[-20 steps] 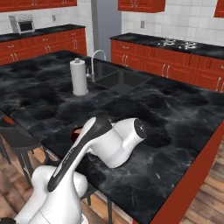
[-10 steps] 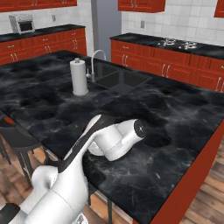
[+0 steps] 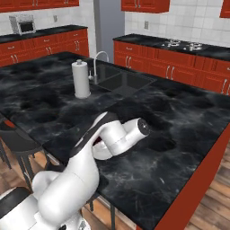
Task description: Pick the cup of tea, navigate to the dining table, and place it on the saucer.
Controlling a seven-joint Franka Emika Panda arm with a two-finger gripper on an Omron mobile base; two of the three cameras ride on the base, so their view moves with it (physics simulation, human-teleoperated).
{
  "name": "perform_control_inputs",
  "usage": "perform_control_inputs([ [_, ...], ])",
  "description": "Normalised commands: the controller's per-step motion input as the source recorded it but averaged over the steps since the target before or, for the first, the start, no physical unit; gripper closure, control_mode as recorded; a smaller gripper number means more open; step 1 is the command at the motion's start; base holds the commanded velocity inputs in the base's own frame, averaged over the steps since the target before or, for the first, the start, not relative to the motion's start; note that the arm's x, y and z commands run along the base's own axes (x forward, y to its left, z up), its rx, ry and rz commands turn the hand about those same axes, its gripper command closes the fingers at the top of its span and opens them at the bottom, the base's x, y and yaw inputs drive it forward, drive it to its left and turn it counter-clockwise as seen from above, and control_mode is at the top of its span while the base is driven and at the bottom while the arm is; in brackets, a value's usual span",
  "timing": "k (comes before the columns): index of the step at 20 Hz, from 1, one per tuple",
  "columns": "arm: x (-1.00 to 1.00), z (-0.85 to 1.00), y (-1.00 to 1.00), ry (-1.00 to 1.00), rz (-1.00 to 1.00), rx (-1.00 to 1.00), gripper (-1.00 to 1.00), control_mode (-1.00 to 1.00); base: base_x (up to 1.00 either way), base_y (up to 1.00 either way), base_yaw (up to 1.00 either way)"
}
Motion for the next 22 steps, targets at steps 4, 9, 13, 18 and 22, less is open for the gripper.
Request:
perform_control_inputs([
  [4,0.16,-0.34,0.00,0.00,0.08,-0.12,1.00,-1.00,0.00,0.00,0.00],
  [9,0.25,-0.34,0.00,0.00,0.06,-0.06,1.00,-1.00,0.00,0.00,0.00],
  [13,0.24,-0.32,0.00,0.00,0.00,0.00,1.00,-1.00,0.00,0.00,0.00],
  [18,0.22,-0.29,-0.01,0.00,0.00,0.00,1.00,-1.00,0.00,0.00,0.00],
  [22,0.28,-0.11,-0.03,0.00,0.00,0.00,1.00,-1.00,0.00,0.00,0.00],
])
